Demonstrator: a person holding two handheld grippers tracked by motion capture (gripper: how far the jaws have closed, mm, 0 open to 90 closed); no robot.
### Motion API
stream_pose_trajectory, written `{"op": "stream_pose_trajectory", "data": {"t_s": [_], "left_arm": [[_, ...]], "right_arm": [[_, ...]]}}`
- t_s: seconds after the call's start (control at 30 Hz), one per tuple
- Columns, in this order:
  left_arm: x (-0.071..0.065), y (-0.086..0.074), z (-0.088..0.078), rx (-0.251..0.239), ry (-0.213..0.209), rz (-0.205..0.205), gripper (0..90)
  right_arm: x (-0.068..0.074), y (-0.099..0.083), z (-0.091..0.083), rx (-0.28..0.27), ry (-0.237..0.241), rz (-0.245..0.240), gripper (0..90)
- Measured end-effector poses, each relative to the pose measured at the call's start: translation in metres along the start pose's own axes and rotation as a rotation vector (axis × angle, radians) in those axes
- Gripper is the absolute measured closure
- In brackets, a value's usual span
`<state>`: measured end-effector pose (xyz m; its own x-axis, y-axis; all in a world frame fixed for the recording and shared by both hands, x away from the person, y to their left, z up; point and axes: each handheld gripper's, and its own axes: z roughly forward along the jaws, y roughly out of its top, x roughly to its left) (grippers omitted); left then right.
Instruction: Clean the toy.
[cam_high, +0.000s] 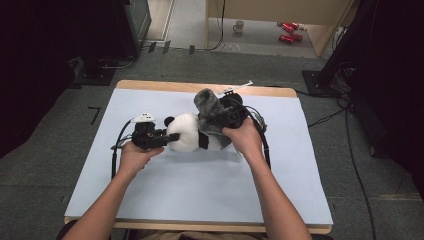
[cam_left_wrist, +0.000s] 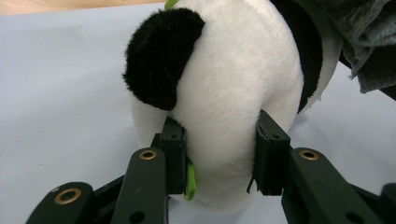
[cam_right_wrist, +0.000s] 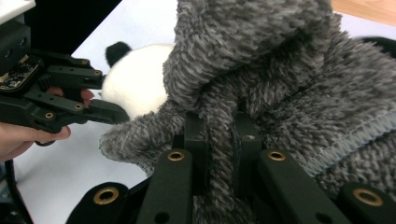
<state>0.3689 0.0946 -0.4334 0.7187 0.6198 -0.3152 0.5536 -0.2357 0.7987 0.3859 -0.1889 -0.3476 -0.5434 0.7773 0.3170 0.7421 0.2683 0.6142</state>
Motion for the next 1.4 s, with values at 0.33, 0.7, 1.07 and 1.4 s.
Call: {"op": "stream_pose_trajectory", "data": {"t_s": [0.33, 0.7, 1.07, 1.4], "left_arm": [[-0.003, 0.001, 0.000, -0.002, 0.003, 0.002, 63.0], [-0.001, 0.000, 0.000, -0.003, -0.002, -0.012, 63.0], [-0.001, 0.002, 0.000, -0.012, -0.020, -0.040, 62.9], [-0.004, 0.004, -0.001, -0.017, -0.021, -0.048, 62.6]], "right_arm": [[0.025, 0.005, 0.029, 0.029, 0.053, -0.038, 80.8], [0.035, 0.010, 0.034, 0.016, 0.069, -0.048, 80.8], [0.051, 0.016, 0.038, -0.015, 0.149, -0.068, 80.7], [0.068, 0.018, 0.045, -0.002, 0.159, -0.111, 80.5]]}}
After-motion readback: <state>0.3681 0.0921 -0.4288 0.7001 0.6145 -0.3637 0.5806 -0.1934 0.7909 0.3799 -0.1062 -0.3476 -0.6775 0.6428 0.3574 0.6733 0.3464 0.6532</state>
